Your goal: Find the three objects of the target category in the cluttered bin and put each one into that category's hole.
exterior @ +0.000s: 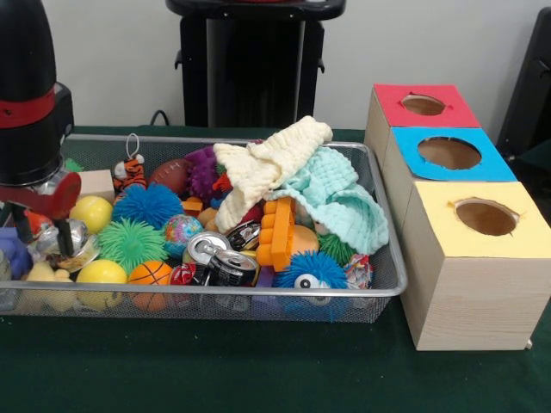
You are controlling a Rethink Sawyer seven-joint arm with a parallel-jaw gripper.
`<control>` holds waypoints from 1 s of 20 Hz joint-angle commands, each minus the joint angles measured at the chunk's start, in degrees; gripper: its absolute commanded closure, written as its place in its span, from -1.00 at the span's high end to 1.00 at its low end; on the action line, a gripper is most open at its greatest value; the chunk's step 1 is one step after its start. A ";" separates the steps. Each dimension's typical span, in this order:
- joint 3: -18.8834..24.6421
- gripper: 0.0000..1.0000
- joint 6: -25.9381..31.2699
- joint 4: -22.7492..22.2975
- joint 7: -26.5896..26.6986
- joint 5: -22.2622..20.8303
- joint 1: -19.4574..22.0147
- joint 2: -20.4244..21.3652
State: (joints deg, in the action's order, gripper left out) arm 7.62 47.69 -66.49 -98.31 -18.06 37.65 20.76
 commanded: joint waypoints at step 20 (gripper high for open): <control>10.17 1.00 -14.31 -8.70 11.89 -7.51 8.03 -3.05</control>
State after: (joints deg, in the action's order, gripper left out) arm 10.63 36.13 -68.13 -98.31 -21.74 43.61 19.86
